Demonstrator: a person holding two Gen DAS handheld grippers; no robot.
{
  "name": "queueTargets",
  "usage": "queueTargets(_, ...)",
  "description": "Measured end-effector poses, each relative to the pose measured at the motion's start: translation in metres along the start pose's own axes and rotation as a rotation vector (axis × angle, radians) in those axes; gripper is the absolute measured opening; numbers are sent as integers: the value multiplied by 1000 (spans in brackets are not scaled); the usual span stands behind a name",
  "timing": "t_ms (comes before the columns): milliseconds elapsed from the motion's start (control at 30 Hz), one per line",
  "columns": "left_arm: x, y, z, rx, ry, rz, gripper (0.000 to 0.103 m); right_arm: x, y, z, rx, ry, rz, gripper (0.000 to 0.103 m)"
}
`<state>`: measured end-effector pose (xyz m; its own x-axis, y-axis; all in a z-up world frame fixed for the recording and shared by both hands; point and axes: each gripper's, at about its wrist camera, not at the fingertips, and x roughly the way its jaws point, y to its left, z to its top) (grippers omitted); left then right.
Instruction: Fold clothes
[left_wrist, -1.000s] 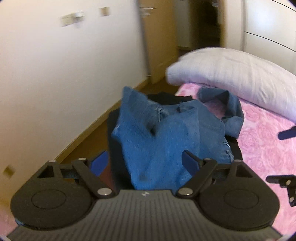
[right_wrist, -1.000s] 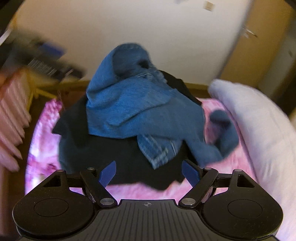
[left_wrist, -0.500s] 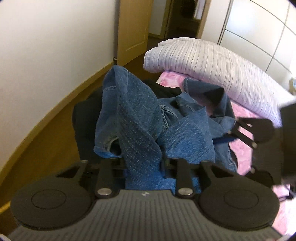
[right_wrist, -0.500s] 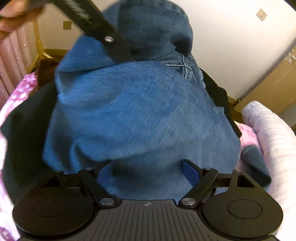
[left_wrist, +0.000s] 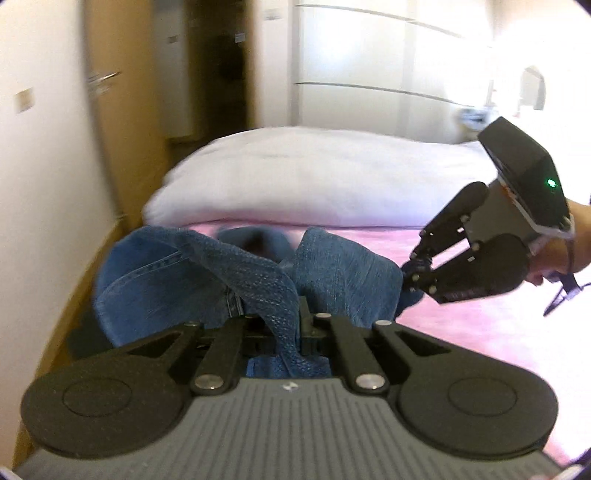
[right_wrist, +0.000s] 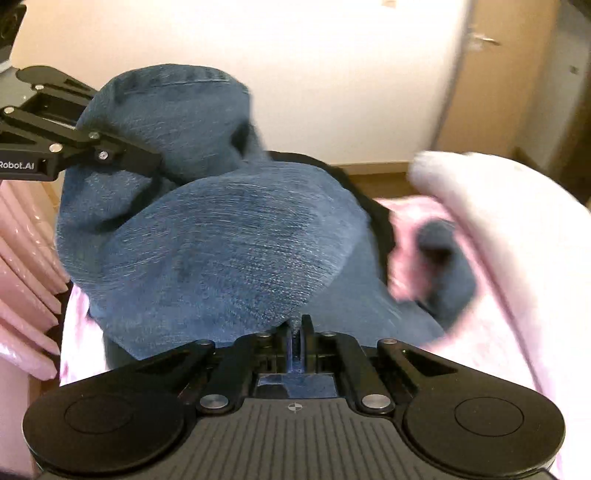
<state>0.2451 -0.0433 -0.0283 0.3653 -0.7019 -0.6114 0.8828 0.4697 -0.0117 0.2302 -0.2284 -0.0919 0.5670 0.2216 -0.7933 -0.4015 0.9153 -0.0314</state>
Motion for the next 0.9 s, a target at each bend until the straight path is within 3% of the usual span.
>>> queueTargets(167,-12,-155,-1,74,20,-171,4,-115,-4,-106,95,31,-94,2)
queueTargets(333,4,-317,-20,61,78,-371,4,-211,9,-228,210,90,-230,2)
queueTargets(500,55,-450,-46,40,286,-544,17,-272,-2,-354,336,220,-429,2)
queueTargets(567,59,-476,-49,77,308,-562,19,-280,-8,-390,371,296,-490,2)
queueTargets(633,50,-479,-57,87,309,-566,22,-282,-14,-414,394,346,-515,4)
queueTargets(667,51,-474,-59,79,318,-556,29,-282,-17,-425,406,370,-526,6)
queueTargets(733,55,-452,-65,55,347,-501,35,-285,-12,-430,458,360,-528,30)
queueTargets(767,58,-442,-67,55,360,-461,36,-285,-13,-432,499,340,-519,55)
queueTargets(800,61,-433,-68,65,369,-420,38,-283,-14,-434,543,316,-509,73)
queueTargets(900,76,-406,-77,112,412,-307,49,-287,-16,-450,737,259,-443,77)
